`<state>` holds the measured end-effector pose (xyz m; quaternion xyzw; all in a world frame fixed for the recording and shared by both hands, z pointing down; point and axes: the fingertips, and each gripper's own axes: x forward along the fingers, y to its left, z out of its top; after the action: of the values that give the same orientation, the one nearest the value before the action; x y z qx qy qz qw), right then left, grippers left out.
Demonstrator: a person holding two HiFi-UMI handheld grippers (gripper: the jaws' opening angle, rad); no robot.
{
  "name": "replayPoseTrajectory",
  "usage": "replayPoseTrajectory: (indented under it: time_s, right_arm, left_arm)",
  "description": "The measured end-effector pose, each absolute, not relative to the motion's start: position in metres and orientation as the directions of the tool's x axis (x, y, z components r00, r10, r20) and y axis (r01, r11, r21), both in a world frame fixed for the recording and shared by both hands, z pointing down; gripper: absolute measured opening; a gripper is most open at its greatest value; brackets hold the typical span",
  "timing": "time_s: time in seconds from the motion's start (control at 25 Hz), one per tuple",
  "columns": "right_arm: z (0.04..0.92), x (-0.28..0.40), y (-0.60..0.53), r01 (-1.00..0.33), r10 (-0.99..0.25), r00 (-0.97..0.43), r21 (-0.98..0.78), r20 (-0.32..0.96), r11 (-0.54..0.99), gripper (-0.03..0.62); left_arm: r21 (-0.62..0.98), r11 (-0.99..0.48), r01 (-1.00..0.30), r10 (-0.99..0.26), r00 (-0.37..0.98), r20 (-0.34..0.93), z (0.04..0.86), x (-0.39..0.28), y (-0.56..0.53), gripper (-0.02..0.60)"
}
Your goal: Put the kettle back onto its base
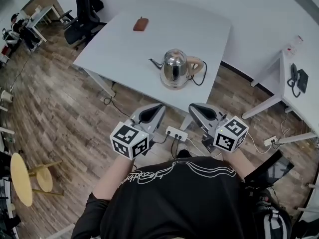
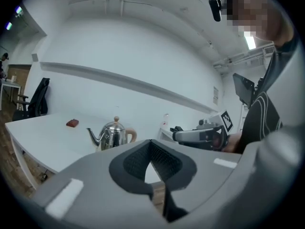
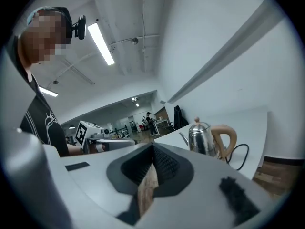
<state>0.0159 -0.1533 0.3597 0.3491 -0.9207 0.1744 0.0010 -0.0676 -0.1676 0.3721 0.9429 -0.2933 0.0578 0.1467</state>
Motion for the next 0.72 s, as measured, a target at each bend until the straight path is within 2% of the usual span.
replayPoseTrajectory:
  time_s: [0.36,0.72]
  right_arm:
    - [0.360,-0.030,-0.076,-0.643,-0.587,-0.766,-0.292,0.263,0.708,0.005]
    - [0.363,-0.040,-0.052,-0.637,-0.577,-0.771,-0.320,0.268,0.702,0.005]
  left_arm:
    - [0.307,-0.802,-0.513,-0.462,0.858,0.226,0.354,-0.078,-0.084,0.006]
    - [0.311,-0.813,-0.492,-0.434,0.869,0.239,0.356,-0.080,-0.059,0.006]
